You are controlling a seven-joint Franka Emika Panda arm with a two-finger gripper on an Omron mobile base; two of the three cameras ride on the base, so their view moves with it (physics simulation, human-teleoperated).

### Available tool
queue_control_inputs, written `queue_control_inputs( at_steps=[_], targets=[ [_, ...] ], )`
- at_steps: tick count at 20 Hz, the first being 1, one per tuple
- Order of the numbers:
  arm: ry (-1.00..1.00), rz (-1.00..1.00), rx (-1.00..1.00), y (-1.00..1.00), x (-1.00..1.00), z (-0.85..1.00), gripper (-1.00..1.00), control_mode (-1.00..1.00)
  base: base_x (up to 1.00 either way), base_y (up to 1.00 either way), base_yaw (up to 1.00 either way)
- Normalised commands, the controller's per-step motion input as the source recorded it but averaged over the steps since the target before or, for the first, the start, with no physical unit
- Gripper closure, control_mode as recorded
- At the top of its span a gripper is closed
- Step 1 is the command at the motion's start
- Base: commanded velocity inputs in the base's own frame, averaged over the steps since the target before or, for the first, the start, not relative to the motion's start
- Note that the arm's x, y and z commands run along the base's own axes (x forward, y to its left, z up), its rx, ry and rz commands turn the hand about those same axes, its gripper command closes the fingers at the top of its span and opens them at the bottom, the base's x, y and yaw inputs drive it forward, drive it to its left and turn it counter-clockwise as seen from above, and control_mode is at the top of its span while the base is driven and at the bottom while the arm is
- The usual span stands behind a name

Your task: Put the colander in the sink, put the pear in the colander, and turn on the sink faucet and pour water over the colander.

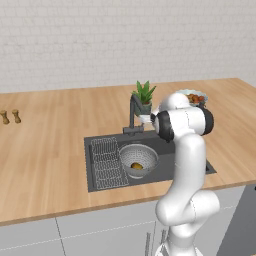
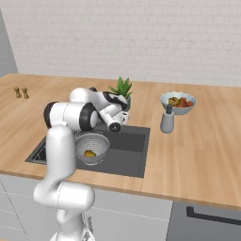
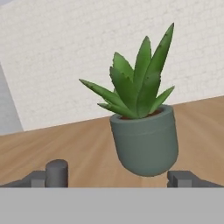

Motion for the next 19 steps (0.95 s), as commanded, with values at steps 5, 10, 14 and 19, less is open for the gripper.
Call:
queue_control_inputs(
  at_steps=[5,10,14,19],
  targets=[
    [0.00,0.02,0.00,-0.86,0.05,0.00,-1.00,-1.00,0.00,0.00,0.00],
    [0.00,0.00,0.00,-0.64,0.00,0.00,-1.00,-1.00,0.00,0.00,0.00],
    [0.00,0.00,0.00,-0.34,0.00,0.00,-1.00,-1.00,0.00,0.00,0.00],
    [0.00,0.00,0.00,-0.03,0.00,0.00,-1.00,-1.00,0.00,0.00,0.00]
  ],
)
